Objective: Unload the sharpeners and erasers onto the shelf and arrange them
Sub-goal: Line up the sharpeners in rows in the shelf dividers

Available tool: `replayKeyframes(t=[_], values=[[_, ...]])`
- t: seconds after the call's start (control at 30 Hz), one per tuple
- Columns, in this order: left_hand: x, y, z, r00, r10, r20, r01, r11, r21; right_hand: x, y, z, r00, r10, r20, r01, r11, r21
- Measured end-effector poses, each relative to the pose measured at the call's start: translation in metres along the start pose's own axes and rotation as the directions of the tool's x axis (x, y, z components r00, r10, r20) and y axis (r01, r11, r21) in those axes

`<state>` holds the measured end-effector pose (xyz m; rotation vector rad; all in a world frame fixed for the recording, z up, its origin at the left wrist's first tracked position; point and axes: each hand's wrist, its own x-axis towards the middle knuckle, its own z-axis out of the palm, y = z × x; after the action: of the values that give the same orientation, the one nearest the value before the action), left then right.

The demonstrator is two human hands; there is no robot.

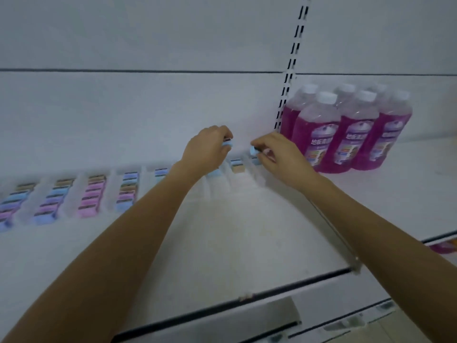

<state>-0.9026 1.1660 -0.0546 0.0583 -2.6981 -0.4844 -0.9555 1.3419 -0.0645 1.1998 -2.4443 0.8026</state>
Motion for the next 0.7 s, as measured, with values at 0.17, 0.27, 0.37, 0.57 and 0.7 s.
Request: replayKeyframes(t=[0.17, 0.27, 0.37, 0.57, 0.7], values=[[-0.003, 0.009, 0.012, 0.991, -0.131, 0.032, 0.130, 0.991, 0.031, 0.026, 0.022, 0.006, 0.992, 0.028, 0.122, -0.016, 0.995, -0.100], [-0.009, 0.016, 0.017, 0.990, -0.139, 0.026, 0.136, 0.987, 0.079, 0.021, 0.026, 0.010, 0.991, 0.042, 0.130, -0.026, 0.992, -0.125], [-0.013, 0.018, 0.020, 0.991, -0.132, 0.033, 0.128, 0.987, 0.101, 0.010, 0.024, 0.013, 0.989, 0.072, 0.130, -0.054, 0.989, -0.134], [-0.016, 0.012, 0.032, 0.993, -0.114, 0.035, 0.105, 0.977, 0.185, 0.005, 0.024, 0.019, 0.985, 0.099, 0.141, -0.075, 0.982, -0.171], [-0.015, 0.010, 0.036, 0.994, -0.104, 0.019, 0.100, 0.980, 0.174, 0.007, 0.028, 0.024, 0.987, 0.090, 0.136, -0.065, 0.982, -0.177]])
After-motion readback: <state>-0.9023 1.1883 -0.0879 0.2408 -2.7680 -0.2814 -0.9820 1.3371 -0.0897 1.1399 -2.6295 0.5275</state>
